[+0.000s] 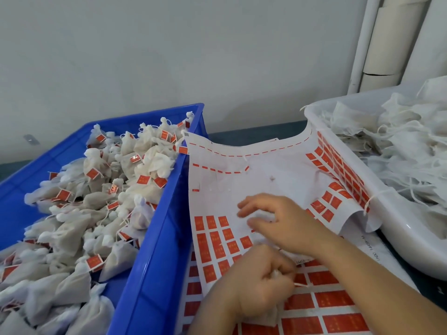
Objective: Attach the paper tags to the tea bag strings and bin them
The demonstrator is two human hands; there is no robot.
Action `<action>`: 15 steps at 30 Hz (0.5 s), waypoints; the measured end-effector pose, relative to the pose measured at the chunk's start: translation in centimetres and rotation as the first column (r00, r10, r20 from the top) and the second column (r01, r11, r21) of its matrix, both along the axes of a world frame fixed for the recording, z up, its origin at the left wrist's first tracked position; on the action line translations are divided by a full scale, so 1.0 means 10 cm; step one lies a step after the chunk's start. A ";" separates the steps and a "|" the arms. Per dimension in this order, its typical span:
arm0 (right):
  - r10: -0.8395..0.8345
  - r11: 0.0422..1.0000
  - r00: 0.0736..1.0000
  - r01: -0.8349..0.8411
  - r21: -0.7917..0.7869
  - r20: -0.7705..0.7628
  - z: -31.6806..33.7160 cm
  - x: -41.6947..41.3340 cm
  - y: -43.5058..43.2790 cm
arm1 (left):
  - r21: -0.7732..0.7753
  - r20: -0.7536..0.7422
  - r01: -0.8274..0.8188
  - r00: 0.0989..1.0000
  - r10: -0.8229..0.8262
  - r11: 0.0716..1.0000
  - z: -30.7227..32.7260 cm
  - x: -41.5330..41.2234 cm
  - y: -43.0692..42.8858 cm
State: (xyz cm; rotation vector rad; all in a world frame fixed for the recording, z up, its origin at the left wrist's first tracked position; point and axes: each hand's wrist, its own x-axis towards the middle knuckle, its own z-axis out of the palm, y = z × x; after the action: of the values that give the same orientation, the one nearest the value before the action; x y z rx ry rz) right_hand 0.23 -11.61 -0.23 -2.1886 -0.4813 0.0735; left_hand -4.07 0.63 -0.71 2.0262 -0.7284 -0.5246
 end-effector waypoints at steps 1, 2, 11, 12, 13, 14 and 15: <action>0.046 0.998 0.997 -0.049 -0.042 -0.055 -0.06 0.02 0.03 | 0.026 0.002 0.005 1.000 -0.005 1.000 0.01 -0.01 -0.01; 0.059 0.994 0.994 -0.066 -0.084 -0.091 -0.11 0.04 0.04 | 0.070 0.000 0.008 1.000 -0.008 0.998 0.03 -0.02 -0.01; 0.060 0.977 0.997 -0.070 -0.200 -0.057 -0.31 0.09 0.05 | 0.173 0.018 0.034 0.999 -0.037 0.984 0.06 -0.04 -0.03; 0.061 0.978 0.996 -0.072 -0.198 -0.064 -0.31 0.08 0.05 | 0.178 0.009 0.034 0.999 -0.037 0.983 0.06 -0.04 -0.03; 0.061 0.979 0.996 -0.073 -0.191 -0.070 -0.31 0.08 0.05 | 0.183 0.004 0.035 0.999 -0.036 0.983 0.06 -0.04 -0.03; 0.061 0.980 0.996 -0.073 -0.185 -0.071 -0.31 0.07 0.04 | 0.186 -0.002 0.033 0.999 -0.033 0.982 0.06 -0.04 -0.02; 0.062 0.980 0.996 -0.073 -0.183 -0.064 -0.32 0.06 0.04 | 0.185 -0.009 0.031 1.000 -0.029 0.982 0.06 -0.05 -0.02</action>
State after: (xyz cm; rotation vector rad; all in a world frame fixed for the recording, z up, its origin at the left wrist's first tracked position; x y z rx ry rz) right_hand 0.83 -11.19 -3.41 -2.3443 -0.5335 0.2264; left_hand -4.56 0.42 -0.14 2.1870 -0.7302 -0.6359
